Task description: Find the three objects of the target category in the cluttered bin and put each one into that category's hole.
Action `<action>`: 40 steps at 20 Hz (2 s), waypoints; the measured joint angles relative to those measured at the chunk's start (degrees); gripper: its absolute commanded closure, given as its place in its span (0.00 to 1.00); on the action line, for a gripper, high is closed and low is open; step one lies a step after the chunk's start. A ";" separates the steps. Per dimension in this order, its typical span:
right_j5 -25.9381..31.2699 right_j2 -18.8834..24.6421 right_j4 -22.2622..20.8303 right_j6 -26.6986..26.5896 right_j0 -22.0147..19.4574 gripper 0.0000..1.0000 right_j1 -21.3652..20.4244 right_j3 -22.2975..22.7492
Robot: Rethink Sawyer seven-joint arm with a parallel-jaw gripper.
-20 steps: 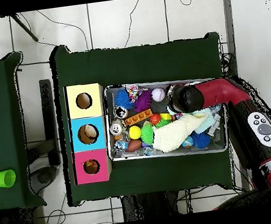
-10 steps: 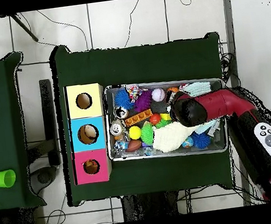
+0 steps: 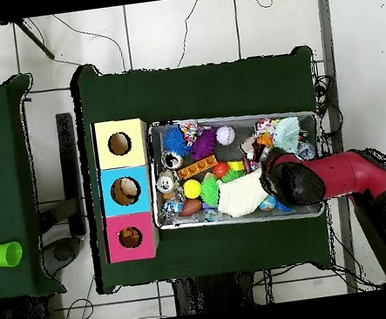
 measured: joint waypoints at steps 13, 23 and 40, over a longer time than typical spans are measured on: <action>0.00 0.84 4.12 0.00 -5.41 0.00 -7.40 7.03; -0.01 -0.71 3.37 0.00 3.56 0.00 -10.00 9.54; 0.00 -0.74 8.44 0.00 2.81 1.00 -12.42 9.73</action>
